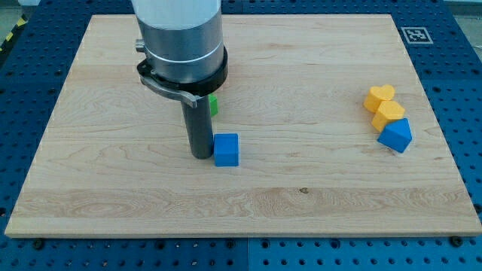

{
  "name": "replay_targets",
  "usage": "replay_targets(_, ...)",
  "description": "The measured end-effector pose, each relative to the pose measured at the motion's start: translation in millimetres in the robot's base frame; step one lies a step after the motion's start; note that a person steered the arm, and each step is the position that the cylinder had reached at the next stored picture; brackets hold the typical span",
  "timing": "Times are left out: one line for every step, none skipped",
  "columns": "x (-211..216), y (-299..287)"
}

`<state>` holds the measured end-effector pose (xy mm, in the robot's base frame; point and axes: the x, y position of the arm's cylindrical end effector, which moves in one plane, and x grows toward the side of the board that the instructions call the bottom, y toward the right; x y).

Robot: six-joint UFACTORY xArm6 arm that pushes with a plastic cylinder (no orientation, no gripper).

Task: Move the blue cube towards the bottom of the blue triangle

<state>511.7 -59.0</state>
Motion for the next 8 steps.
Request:
replay_targets(0,1)
replay_targets(0,1)
replay_targets(-13,2)
replay_targets(-37,5)
replay_targets(3,20)
replay_targets(12,6)
replay_targets(32,8)
replay_targets(39,43)
